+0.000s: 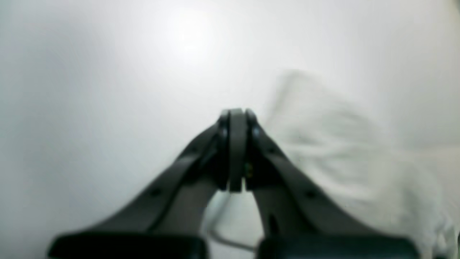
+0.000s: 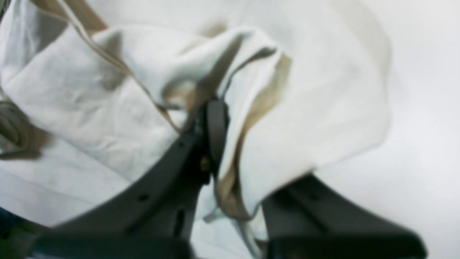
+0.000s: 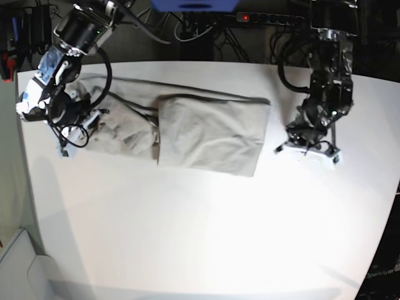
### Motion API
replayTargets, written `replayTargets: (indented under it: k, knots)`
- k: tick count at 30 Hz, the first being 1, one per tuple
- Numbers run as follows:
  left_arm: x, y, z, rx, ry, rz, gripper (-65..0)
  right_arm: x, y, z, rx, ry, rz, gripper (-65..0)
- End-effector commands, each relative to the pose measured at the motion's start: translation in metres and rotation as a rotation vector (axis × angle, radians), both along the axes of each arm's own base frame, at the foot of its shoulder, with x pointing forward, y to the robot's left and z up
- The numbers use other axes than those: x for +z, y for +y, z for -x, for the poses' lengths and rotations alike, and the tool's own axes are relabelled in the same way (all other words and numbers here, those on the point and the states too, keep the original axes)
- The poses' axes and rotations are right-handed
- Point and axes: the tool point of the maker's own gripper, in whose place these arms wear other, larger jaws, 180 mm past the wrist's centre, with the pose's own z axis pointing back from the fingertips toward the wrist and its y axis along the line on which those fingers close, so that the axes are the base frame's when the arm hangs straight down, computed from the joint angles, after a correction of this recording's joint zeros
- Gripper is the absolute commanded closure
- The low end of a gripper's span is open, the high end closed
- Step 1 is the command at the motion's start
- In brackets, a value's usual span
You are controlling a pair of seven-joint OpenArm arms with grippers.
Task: Layout the t-shirt on the table in an organized manner, then fold the t-shirt properly
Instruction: 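Press the folded half flat with the left gripper and release, then grasp the strip's other end with the right gripper and fold it over the first half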
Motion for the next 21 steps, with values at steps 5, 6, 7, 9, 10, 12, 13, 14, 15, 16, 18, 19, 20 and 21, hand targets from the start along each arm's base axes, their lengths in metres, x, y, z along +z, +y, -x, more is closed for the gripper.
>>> replayTargets:
  k: [5, 6, 7, 9, 10, 12, 13, 14, 15, 16, 18, 19, 20, 21]
  knots:
    - [-0.026, 0.016, 0.004, 0.062, 0.074, 0.016, 0.0, 0.015, -0.003, -0.016, 0.003, -0.058, 0.011, 0.0]
    - [-0.028, 0.016, 0.004, 0.066, 0.079, 0.018, 0.0, 0.015, 0.001, -0.018, 0.019, -0.059, 0.013, 0.0]
    - [-0.026, 0.010, -0.001, 0.061, 0.073, 0.029, 0.0, 0.015, 0.006, -0.019, 0.038, -0.060, 0.014, 0.0]
    - [-0.029, -0.004, -0.006, 0.029, 0.082, 0.034, 0.0, 0.021, 0.017, -0.026, 0.076, -0.084, 0.009, 0.0]
    - [-0.033, -0.011, -0.007, 0.009, 0.095, 0.036, 0.0, 0.026, 0.024, -0.030, 0.100, -0.106, 0.004, 0.0]
    - [-0.042, -0.022, -0.008, -0.024, 0.123, 0.035, 0.0, 0.044, 0.040, -0.039, 0.153, -0.174, -0.005, 0.0]
    - [-0.045, -0.027, -0.008, -0.037, 0.134, 0.036, 0.0, 0.050, 0.047, -0.039, 0.179, -0.192, -0.005, 0.0]
    - [-0.049, -0.032, -0.006, -0.047, 0.146, 0.039, 0.0, 0.056, 0.053, -0.039, 0.204, -0.203, -0.002, 0.0]
    - [-0.050, -0.035, -0.006, -0.054, 0.147, 0.039, 0.0, 0.062, 0.059, -0.040, 0.227, -0.213, 0.004, 0.0]
    - [-0.050, -0.036, -0.005, -0.056, 0.148, 0.041, 0.0, 0.069, 0.063, -0.042, 0.247, -0.226, 0.012, 0.0]
    - [-0.050, -0.038, -0.003, -0.062, 0.149, 0.043, 0.0, 0.082, 0.073, -0.043, 0.292, -0.248, 0.039, 0.0]
    - [-0.050, -0.038, -0.003, -0.062, 0.149, 0.043, 0.0, 0.087, 0.081, -0.044, 0.314, -0.259, 0.041, 0.0]
    - [-0.052, -0.038, -0.002, -0.062, 0.154, 0.042, 0.0, 0.092, 0.090, -0.045, 0.334, -0.274, 0.039, 0.0]
    - [-0.052, -0.038, -0.002, -0.062, 0.154, 0.042, 0.0, 0.098, 0.098, -0.046, 0.350, -0.289, 0.037, 0.0]
